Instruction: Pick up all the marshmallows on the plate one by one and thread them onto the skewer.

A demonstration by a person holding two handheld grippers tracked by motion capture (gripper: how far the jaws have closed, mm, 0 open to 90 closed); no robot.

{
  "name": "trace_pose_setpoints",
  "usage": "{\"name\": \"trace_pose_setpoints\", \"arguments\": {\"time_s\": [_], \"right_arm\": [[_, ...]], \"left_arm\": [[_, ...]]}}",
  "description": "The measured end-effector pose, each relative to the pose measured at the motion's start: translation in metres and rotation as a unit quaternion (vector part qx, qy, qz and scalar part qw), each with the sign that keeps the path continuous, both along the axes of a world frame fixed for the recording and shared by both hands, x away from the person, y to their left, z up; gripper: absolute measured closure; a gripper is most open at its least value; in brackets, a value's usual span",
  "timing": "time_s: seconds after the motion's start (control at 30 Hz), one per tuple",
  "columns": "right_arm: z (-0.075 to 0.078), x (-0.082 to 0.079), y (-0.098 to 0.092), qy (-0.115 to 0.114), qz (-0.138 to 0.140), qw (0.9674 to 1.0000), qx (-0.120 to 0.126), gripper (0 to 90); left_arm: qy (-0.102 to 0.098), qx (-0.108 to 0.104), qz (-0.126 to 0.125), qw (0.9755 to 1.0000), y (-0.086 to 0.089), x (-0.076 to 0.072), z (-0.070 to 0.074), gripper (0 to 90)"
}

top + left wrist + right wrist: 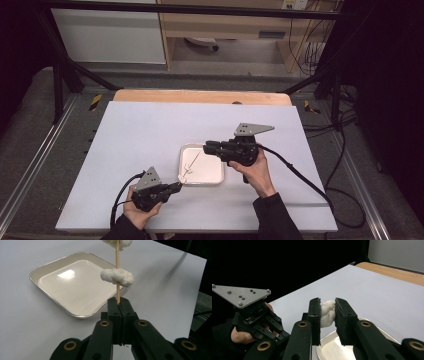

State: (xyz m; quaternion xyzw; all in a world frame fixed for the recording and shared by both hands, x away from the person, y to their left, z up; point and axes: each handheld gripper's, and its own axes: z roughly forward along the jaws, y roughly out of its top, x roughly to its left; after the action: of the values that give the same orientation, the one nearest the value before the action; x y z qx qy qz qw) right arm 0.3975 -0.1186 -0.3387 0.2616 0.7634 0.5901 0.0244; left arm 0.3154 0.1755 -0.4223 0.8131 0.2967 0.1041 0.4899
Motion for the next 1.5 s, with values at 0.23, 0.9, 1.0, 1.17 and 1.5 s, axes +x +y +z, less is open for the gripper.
{"name": "trace_pose_setpoints", "arguments": {"time_s": [0.23, 0.9, 1.0, 1.17, 1.5], "right_arm": [[-0.001, 0.001, 0.004, 0.005, 0.008, 1.0000, 0.000, 75.3], [-0.007, 0.003, 0.009, 0.025, 0.021, 0.9994, -0.008, 76.3], [-0.009, 0.003, 0.010, 0.028, 0.026, 0.9992, -0.011, 77.3], [-0.010, 0.003, 0.011, 0.033, 0.033, 0.9988, -0.013, 78.4], [-0.014, 0.000, 0.014, 0.034, 0.037, 0.9985, -0.021, 79.7]], "left_arm": [[0.000, 0.001, -0.001, 1.0000, -0.001, 0.000, 0.000, 88.7], [-0.002, 0.013, -0.004, 0.9999, -0.002, -0.001, -0.002, 88.7], [-0.004, 0.015, -0.005, 0.9999, -0.002, -0.001, -0.002, 88.8], [-0.007, 0.027, -0.010, 0.9996, -0.003, -0.001, -0.003, 88.8], [-0.002, 0.033, -0.009, 0.9994, -0.005, -0.001, -0.003, 88.9]]}}
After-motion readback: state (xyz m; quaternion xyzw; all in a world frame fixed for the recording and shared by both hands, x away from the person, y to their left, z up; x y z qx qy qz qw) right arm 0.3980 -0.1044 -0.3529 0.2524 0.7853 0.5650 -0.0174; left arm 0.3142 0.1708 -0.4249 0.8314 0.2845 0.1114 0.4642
